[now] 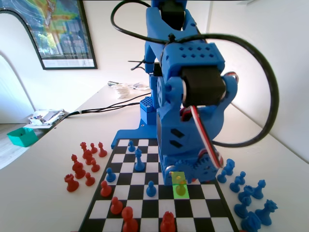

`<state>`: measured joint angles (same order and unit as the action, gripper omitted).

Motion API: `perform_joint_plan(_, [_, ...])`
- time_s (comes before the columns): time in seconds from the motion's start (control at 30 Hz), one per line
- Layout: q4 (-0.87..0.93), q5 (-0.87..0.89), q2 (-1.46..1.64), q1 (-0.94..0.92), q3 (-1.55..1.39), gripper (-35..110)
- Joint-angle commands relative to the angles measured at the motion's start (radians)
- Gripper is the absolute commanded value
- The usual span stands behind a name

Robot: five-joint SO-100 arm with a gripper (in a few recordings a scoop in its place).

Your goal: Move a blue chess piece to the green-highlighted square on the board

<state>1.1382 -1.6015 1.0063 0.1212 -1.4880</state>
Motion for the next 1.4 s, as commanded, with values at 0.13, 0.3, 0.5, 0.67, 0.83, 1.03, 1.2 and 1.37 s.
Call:
perform_joint_plan(0.13, [-0.015, -0.009, 0.021, 0.006, 0.043, 13])
perform_joint_plan(0.3, [-0.014, -0.009, 0.008, 0.005, 0.069, 12])
perform_joint_plan(0.5, [-0.017, -0.008, 0.0, 0.002, 0.087, 12])
perform_joint_plan(0.67, [-0.017, -0.011, 0.0, 0.002, 0.089, 12])
perform_joint_plan(0.83, [-0.021, -0.014, -0.003, 0.002, 0.089, 5])
perform_joint_plan(1.03, [-0.028, -0.025, -0.005, 0.006, 0.08, 1])
perform_joint_plan(1.2, [-0.031, -0.025, -0.006, 0.006, 0.078, 1])
perform_joint_plan(1.37, [0.005, -0.018, 0.005, 0.0, 0.115, 1])
